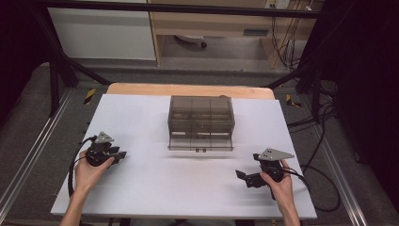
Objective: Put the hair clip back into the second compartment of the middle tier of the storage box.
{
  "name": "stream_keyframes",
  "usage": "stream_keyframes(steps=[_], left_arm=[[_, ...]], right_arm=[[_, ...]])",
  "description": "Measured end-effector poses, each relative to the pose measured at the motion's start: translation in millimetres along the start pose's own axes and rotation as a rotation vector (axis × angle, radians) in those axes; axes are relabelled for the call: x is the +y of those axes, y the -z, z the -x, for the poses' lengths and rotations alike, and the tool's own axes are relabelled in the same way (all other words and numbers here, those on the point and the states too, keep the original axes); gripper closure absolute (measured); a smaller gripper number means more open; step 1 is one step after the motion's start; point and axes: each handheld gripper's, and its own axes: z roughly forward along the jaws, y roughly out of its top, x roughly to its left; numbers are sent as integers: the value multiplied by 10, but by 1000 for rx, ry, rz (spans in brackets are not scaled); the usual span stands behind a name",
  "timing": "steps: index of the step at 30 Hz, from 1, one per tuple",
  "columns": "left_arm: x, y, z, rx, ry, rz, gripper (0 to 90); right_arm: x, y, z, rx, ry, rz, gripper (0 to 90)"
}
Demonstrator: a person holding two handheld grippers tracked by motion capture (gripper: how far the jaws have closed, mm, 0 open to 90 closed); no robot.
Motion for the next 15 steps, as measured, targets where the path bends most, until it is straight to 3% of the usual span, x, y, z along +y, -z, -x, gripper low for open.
stream_keyframes(steps=[3, 15], left_arm=[[-1, -4, -4, 11, 3, -4, 622], [5, -35, -12, -23, 7, -12, 689]], right_arm=[[1, 0, 1, 0, -1, 1, 6], [2, 2, 3, -1, 4, 2, 6]])
